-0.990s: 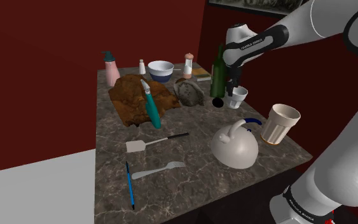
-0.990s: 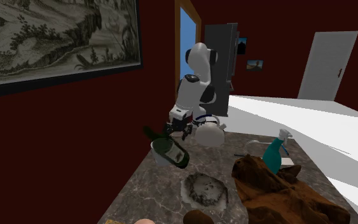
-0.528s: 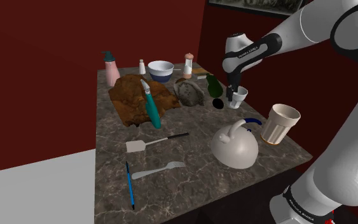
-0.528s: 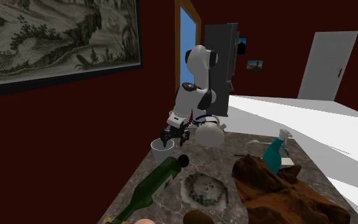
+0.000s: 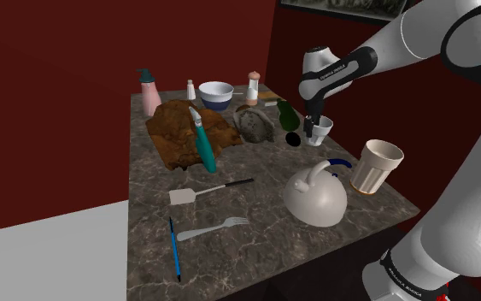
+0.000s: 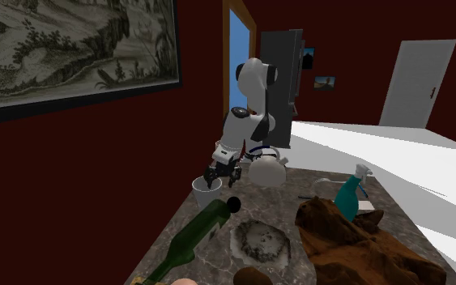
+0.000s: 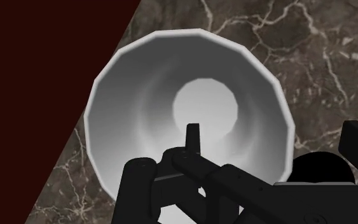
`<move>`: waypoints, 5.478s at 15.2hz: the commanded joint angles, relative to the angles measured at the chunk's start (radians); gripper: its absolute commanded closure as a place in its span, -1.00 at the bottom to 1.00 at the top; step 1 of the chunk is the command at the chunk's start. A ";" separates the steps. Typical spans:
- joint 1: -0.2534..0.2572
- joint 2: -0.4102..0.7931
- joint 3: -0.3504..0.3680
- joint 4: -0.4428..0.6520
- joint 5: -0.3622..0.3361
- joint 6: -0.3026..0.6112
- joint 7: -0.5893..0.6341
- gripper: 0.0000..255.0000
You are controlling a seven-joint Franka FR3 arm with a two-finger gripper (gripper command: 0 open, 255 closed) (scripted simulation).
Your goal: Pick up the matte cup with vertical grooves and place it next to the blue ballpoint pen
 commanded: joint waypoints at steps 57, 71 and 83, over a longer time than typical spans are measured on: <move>0.153 -0.284 0.170 0.155 0.013 -0.501 0.207 1.00; 0.306 -0.264 0.365 0.194 0.093 -0.589 0.527 1.00; 0.418 -0.125 0.494 0.337 0.131 -0.632 0.762 1.00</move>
